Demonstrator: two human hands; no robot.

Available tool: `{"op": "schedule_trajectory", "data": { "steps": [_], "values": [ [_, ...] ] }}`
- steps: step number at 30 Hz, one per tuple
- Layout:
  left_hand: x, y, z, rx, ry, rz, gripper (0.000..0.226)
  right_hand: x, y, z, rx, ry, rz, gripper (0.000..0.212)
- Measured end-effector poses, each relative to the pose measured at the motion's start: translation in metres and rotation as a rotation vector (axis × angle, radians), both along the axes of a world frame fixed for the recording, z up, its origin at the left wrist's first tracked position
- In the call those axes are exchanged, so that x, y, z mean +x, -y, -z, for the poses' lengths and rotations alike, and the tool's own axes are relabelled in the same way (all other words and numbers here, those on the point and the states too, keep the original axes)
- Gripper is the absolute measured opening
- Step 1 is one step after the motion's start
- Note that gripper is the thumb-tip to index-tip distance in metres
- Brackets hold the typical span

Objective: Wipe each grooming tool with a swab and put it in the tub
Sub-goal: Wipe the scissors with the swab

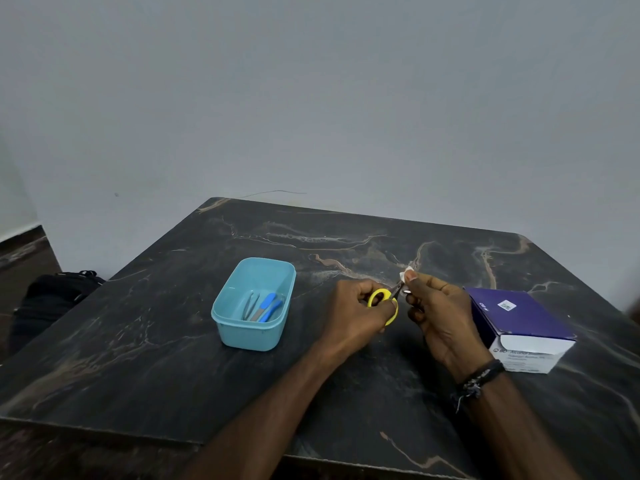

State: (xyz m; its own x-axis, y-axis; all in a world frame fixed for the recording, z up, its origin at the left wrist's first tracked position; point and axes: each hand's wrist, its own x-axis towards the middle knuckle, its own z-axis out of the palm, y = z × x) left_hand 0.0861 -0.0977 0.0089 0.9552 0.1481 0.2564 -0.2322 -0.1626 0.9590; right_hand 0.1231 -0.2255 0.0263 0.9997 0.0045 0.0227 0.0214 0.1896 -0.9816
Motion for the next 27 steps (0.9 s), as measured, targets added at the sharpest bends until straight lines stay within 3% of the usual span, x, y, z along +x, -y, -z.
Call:
{"op": "schedule_trajectory", "data": {
  "steps": [5, 8, 11, 20, 24, 27],
  "values": [
    [0.002, 0.000, -0.002, -0.195, 0.004, -0.040, 0.020, 0.002, 0.002, 0.000, 0.136, -0.008, -0.014, 0.009],
    [0.003, -0.003, -0.007, -0.348, 0.017, -0.125, 0.012, 0.002, 0.002, -0.001, 0.159, -0.007, -0.058, 0.009],
    [0.003, -0.004, -0.011, -0.466, 0.077, -0.199, 0.002, 0.001, 0.002, -0.001, 0.115, 0.000, -0.126, 0.010],
    [0.004, -0.007, -0.014, -0.579, 0.174, -0.305, 0.008, -0.005, -0.001, 0.000, -0.105, -0.004, -0.213, 0.010],
    [0.004, -0.010, -0.014, -0.623, 0.258, -0.396, 0.023, -0.005, -0.004, 0.002, -0.209, 0.071, -0.018, 0.011],
    [0.003, -0.010, -0.013, -0.529, 0.284, -0.436, 0.021, 0.001, 0.001, 0.003, -0.159, 0.114, 0.098, 0.015]
  ]
}}
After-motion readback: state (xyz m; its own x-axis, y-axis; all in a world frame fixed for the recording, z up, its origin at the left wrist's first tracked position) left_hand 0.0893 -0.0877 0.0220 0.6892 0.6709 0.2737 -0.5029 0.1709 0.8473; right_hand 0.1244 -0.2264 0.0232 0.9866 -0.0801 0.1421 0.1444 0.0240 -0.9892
